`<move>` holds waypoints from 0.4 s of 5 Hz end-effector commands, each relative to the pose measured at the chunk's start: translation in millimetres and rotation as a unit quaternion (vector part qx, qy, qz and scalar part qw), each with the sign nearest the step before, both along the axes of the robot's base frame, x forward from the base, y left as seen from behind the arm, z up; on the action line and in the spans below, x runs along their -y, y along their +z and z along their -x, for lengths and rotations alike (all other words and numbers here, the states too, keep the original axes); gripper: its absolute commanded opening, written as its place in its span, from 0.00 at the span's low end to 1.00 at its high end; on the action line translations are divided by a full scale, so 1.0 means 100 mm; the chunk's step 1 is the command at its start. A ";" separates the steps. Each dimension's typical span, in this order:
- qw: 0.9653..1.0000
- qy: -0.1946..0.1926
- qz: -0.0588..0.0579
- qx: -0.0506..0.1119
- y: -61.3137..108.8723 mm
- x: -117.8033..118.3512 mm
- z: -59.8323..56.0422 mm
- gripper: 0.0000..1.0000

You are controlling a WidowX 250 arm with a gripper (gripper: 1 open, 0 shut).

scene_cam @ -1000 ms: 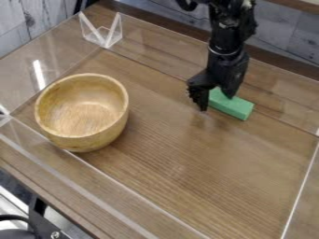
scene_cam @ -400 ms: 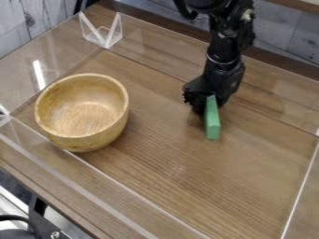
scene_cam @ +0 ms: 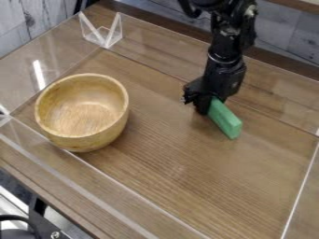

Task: Put green stick into wooden bowl

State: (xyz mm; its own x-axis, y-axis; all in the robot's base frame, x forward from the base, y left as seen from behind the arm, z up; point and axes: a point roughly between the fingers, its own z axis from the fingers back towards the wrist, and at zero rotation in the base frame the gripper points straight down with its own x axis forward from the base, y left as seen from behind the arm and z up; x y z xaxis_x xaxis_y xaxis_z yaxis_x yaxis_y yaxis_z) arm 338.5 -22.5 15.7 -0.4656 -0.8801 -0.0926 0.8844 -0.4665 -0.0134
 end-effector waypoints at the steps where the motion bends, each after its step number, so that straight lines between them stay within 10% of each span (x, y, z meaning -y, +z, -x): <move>1: 1.000 -0.005 0.009 -0.019 0.08 0.01 0.00 0.00; 2: 0.999 -0.007 0.017 -0.037 0.15 0.01 0.00 0.00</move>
